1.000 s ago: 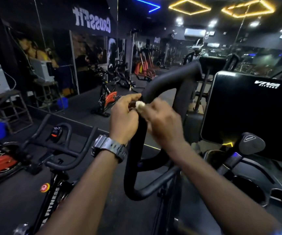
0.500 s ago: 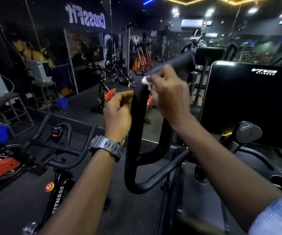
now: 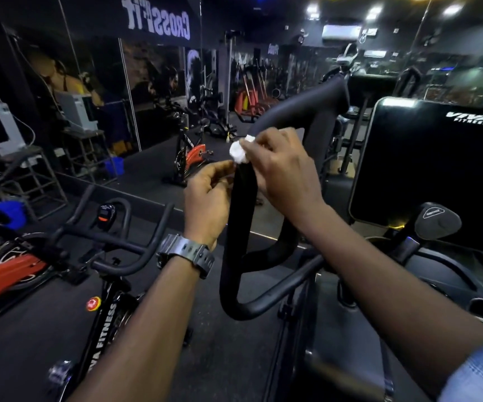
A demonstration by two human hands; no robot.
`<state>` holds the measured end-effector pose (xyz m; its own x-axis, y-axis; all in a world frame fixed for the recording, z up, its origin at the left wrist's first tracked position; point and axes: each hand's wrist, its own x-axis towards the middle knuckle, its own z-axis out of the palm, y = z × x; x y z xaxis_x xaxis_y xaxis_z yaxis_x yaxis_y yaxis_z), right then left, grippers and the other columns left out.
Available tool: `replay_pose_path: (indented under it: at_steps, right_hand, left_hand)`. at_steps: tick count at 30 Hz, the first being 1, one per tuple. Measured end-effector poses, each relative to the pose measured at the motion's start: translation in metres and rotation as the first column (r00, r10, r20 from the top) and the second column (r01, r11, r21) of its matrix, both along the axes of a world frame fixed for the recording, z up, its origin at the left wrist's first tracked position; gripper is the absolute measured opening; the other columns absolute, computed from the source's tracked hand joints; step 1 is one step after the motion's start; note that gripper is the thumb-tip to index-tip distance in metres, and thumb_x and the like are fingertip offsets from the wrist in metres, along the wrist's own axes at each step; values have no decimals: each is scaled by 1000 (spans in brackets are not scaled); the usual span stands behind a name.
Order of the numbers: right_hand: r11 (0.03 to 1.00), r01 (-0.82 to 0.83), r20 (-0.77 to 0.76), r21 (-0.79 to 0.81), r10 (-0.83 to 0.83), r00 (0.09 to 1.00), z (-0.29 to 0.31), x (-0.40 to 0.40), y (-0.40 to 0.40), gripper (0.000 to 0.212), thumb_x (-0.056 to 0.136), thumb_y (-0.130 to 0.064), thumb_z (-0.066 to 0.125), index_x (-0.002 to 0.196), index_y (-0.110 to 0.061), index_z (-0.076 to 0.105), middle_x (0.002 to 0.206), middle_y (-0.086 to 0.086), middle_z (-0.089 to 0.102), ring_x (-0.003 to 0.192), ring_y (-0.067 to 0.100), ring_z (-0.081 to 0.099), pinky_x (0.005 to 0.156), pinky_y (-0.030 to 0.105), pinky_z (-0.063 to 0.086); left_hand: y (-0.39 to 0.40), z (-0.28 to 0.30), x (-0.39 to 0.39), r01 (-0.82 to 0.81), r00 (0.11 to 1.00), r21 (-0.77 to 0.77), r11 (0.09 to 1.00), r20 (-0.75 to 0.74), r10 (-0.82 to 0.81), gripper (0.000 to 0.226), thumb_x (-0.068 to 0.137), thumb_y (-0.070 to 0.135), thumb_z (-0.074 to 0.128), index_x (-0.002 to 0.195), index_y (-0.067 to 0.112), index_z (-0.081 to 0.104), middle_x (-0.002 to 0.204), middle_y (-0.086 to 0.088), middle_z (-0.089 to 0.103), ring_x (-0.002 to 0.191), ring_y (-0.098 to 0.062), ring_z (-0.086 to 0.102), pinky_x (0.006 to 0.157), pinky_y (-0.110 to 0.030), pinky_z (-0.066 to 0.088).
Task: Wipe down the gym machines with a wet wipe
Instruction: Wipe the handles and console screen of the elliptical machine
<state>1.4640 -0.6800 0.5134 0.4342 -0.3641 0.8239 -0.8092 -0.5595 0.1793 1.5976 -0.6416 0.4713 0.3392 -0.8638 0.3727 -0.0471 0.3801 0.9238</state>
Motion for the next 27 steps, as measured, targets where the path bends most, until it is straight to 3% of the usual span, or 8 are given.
replay_pose_path:
  at_steps: [5,7,12,15,17,20,24,27]
  right_hand:
    - [987,-76,-274,141,113,955,-71,-2,28,11,83,-7,62,93,-4,64,87,11,55,81,29,52,41,30,41]
    - [981,-81,-353,179,141,925,-62,-5,26,9,83,-9,59,90,-6,64,86,11,55,79,29,52,40,29,40]
    - [999,43,-80,15,-42,996,11,0,-1,17,86,-10,59,102,-9,65,96,13,54,85,31,51,50,40,50]
    - [992,-57,-208,110,79,975,-51,5,18,18,87,-11,57,103,-7,65,96,13,55,83,31,51,47,38,50]
    - [969,-119,-331,217,188,925,-103,0,40,14,88,-13,55,91,-3,65,90,12,55,78,29,51,40,37,46]
    - [952,-137,-397,275,242,885,-104,-1,36,27,89,-19,43,85,-4,64,85,11,54,75,28,53,40,33,45]
    - [994,-32,-169,100,48,984,-39,0,12,18,88,-15,53,100,-11,65,96,9,56,83,29,54,47,34,44]
    - [985,-42,-151,165,68,986,-74,1,30,15,88,-14,50,97,-12,62,94,8,55,78,28,54,43,35,46]
  left_hand:
    - [4,-2,2,19,998,22,1000,-55,-17,38,94,-9,39,120,4,62,112,-11,69,104,-22,67,92,-33,56]
    - [5,-6,1,31,998,31,999,-55,-29,38,94,-9,38,120,5,62,112,-12,69,105,-21,67,87,-27,56]
    - [3,-16,1,-13,998,43,999,-63,15,31,94,1,44,106,17,68,105,-8,71,100,-23,69,94,-43,55]
    - [3,-31,4,-50,998,94,994,-42,54,27,86,15,48,95,28,69,100,0,73,96,-20,69,91,-47,55]
    - [5,-43,4,-29,997,159,987,-73,41,28,91,7,46,94,27,66,98,0,73,96,-19,70,92,-47,55]
    - [10,-58,4,-14,995,219,976,-91,35,30,94,4,46,91,26,67,96,0,73,96,-20,70,90,-44,57]
    - [10,-66,6,-37,996,219,975,-75,55,26,80,22,48,85,31,71,96,0,75,96,-22,70,91,-49,55]
    - [9,-70,6,-26,997,211,977,-63,40,27,78,26,48,85,36,73,96,2,75,96,-21,70,92,-51,54]
